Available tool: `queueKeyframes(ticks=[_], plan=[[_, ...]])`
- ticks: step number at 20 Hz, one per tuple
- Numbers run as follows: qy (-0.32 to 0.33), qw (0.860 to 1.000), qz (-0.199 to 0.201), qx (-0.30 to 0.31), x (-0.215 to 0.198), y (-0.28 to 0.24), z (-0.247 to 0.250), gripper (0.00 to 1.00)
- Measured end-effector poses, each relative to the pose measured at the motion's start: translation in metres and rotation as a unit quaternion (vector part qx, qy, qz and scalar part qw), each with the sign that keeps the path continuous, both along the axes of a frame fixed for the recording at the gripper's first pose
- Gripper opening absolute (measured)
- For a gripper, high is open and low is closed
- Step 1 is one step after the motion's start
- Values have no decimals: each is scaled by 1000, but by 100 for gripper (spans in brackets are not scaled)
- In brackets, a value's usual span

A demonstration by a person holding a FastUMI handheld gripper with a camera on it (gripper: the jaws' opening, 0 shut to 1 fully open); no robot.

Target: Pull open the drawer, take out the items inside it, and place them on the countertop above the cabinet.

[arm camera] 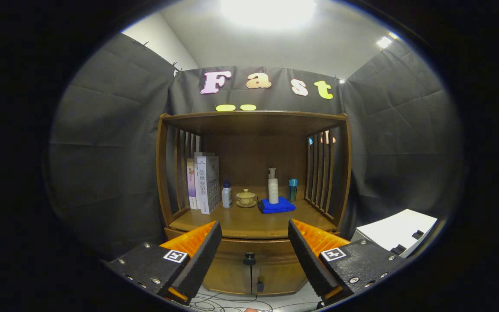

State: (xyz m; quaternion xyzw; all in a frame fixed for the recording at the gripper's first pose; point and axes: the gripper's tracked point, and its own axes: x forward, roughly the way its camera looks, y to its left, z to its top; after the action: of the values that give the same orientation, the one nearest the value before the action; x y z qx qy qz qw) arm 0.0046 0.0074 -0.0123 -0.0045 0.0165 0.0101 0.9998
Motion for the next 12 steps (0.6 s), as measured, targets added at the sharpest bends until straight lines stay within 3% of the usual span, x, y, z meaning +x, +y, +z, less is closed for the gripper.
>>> queueKeyframes(ticks=[12], plan=[[17,1000,-1,-15,24,-15,-30,96]])
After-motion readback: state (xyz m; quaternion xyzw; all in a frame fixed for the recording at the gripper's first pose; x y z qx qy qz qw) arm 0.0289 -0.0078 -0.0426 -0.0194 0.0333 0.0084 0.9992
